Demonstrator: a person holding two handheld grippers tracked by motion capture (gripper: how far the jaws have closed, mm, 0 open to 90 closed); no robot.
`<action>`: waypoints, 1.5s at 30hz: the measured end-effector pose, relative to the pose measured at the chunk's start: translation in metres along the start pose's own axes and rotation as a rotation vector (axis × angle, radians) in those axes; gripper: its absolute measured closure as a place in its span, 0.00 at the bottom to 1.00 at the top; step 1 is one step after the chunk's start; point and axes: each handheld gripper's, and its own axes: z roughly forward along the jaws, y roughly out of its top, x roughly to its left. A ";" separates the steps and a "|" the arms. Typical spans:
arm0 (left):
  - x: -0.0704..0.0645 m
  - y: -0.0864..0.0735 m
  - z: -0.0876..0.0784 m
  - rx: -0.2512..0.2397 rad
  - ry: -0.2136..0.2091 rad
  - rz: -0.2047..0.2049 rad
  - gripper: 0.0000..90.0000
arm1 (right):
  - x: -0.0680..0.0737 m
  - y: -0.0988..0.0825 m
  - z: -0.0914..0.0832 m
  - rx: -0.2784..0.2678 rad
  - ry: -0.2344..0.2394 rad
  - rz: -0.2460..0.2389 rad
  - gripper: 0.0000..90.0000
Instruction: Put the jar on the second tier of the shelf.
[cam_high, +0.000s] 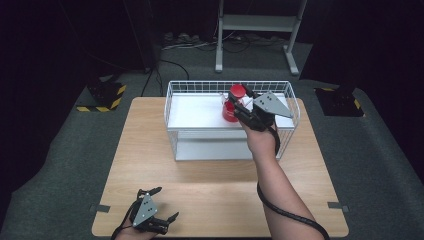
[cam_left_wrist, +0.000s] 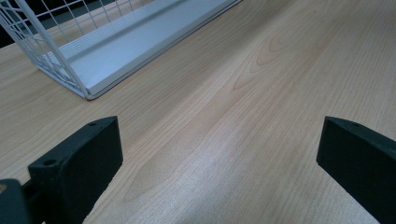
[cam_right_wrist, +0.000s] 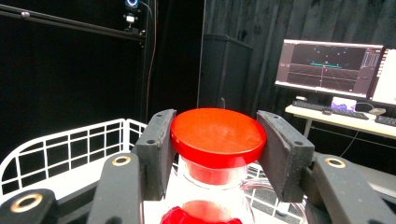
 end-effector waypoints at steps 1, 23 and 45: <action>0.000 0.000 0.000 -0.001 -0.001 -0.001 0.01 | 0.000 0.000 0.001 -0.001 0.000 0.003 0.54; 0.000 0.000 0.000 0.000 -0.007 0.001 0.01 | -0.002 -0.002 0.019 0.013 -0.004 0.007 0.54; 0.001 0.000 -0.001 -0.010 -0.016 -0.004 0.01 | -0.001 0.000 0.027 0.032 -0.003 -0.006 0.39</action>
